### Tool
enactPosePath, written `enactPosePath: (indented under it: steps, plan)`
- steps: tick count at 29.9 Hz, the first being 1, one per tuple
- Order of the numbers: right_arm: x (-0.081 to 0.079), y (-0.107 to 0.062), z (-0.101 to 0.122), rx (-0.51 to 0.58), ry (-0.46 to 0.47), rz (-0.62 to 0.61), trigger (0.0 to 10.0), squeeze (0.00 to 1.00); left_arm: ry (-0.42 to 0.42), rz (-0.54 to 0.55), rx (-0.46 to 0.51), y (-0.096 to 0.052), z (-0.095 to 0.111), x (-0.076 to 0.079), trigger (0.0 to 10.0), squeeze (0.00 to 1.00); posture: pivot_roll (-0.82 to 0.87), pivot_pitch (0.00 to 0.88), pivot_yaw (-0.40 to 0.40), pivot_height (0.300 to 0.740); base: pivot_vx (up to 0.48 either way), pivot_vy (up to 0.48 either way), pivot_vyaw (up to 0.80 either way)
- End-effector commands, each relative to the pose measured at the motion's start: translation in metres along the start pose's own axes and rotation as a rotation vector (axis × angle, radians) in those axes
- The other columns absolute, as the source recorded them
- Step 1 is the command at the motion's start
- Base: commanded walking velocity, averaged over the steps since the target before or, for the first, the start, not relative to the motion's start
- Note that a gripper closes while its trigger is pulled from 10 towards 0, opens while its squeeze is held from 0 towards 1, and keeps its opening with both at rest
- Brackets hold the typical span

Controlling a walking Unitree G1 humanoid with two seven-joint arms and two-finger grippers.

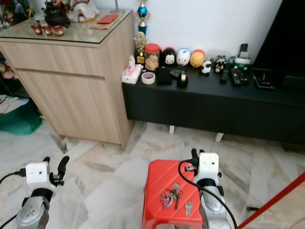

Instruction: Hang keys on a hook

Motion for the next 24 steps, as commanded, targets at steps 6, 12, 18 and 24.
enactPosePath:
  steps: [6,12,18,24]
  plan:
    - [0.0005,-0.002,-0.0081,-0.037,0.003,-0.018,10.0,0.0,-0.025,-0.024,-0.026,-0.0045,-0.0018,0.0118,10.0,0.0,0.01,0.0,-0.019,0.696,0.0,0.0,0.0]
    - [0.0009,-0.0013,-0.0084,-0.042,0.005,-0.02,10.0,0.0,-0.027,-0.027,-0.036,-0.0023,0.0005,0.0106,10.0,0.0,0.01,0.0,-0.021,0.676,0.0,0.0,0.0]
    - [0.0005,-0.0004,-0.0078,-0.042,0.004,-0.02,10.0,0.0,-0.029,-0.025,-0.05,-0.002,-0.0005,0.0096,10.0,0.0,0.02,0.0,-0.024,0.656,0.0,0.0,0.0]
    - [-0.0005,-0.0019,-0.0063,-0.025,0.005,-0.018,10.0,0.0,-0.033,-0.027,-0.067,-0.002,-0.0025,0.0104,10.0,0.0,0.02,0.0,-0.027,0.656,0.0,0.0,0.0]
Point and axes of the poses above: a point about 5 cm out from each wrist's last joint towards the gripper, its own y axis pointing out of the wrist towards the gripper, its own z axis along the axis of the wrist's last joint, x = y × z, the point moved 5 cm from there along y, pointing out of the wrist towards the gripper, and after that the axes turned 6 degrees about y, right-handed, at the moved point
